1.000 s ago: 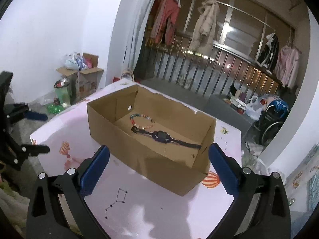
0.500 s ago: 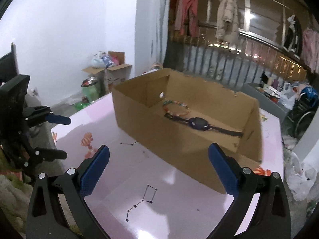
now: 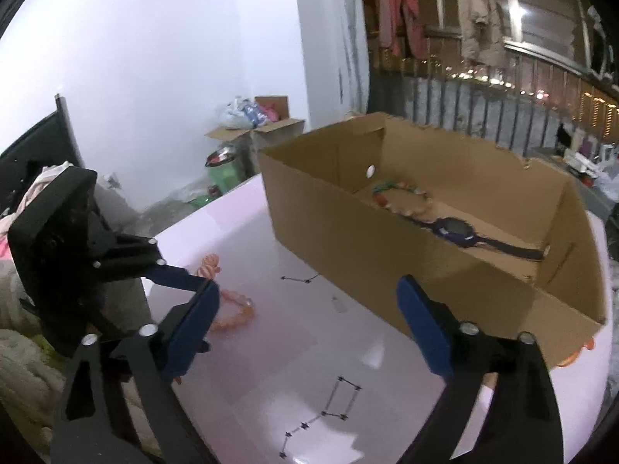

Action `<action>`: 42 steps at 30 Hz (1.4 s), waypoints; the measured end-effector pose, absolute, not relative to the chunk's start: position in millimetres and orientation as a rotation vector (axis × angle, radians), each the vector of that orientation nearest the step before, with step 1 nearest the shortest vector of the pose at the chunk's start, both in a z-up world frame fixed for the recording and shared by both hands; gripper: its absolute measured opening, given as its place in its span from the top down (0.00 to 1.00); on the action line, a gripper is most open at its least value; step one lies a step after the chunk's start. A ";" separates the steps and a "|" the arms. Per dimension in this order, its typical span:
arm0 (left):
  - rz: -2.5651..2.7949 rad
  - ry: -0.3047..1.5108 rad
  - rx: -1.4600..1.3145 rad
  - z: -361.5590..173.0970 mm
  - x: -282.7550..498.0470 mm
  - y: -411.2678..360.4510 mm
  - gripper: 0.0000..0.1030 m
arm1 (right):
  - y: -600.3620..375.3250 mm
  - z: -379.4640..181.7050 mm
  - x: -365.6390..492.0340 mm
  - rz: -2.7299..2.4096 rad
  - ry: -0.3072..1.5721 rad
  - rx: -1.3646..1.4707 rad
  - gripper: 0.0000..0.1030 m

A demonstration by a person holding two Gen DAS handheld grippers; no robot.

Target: Organize jewelry

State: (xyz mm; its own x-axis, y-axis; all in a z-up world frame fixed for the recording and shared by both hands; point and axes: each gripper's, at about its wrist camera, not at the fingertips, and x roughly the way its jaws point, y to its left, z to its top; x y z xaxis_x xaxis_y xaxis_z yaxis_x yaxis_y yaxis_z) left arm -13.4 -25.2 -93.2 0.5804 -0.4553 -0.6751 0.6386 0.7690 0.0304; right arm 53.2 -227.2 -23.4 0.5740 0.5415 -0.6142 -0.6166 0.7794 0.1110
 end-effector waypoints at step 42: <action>-0.531 0.740 0.234 -108.9 27.3 -3.1 0.85 | -210.8 -77.7 86.0 0.712 0.896 -0.278 0.95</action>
